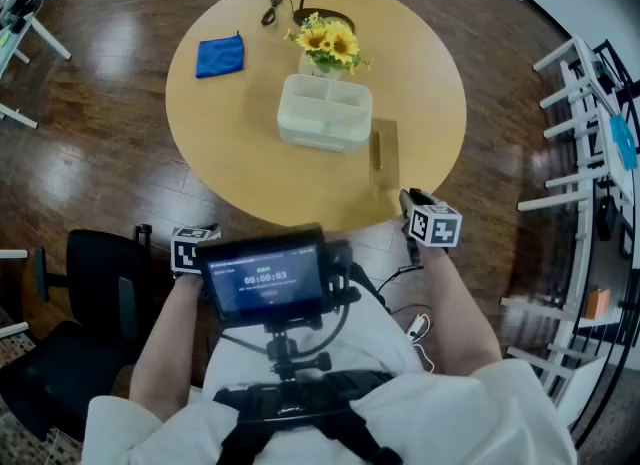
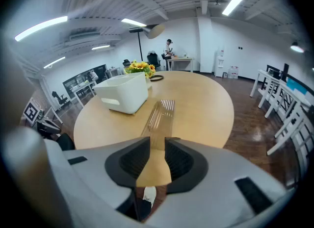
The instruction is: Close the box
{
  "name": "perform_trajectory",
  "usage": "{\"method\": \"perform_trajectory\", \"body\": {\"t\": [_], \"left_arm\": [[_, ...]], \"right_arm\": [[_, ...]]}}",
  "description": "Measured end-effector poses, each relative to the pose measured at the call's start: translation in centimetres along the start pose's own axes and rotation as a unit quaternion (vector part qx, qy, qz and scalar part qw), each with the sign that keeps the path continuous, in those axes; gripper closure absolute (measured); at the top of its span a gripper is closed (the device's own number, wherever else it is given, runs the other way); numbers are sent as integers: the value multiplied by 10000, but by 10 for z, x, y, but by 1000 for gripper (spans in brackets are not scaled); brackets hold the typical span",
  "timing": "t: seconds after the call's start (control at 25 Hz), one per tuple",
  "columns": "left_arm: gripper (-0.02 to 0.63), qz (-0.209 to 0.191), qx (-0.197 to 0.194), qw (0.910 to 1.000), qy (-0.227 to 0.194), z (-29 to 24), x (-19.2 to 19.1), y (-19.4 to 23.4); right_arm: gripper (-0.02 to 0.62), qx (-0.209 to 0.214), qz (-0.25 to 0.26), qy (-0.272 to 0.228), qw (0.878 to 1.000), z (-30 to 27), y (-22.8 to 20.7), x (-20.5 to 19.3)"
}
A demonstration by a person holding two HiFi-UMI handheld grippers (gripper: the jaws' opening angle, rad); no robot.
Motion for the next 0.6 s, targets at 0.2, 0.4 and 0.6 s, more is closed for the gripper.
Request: {"method": "perform_trajectory", "body": {"t": [0.2,0.4,0.6], "left_arm": [[612,167,130,9998,-1,6,10,-6],[612,423,341,9985,57,4,9,-4],[612,563,493,9972,64,4,13,-7]], "right_arm": [[494,211,204,104,9995,-36,3,38],[494,429,537,352,9970,-81,14,59],[494,427,708,606,9947,-108,13,60]]}}
Point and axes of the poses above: the fingertips, and each gripper's own axes: z backward along the fingers, y to its left, x out of its top, the point moved 1 cm from there along z, backward along the fingers, and after that the axes turned 2 degrees about y, right-handed, at the moved point
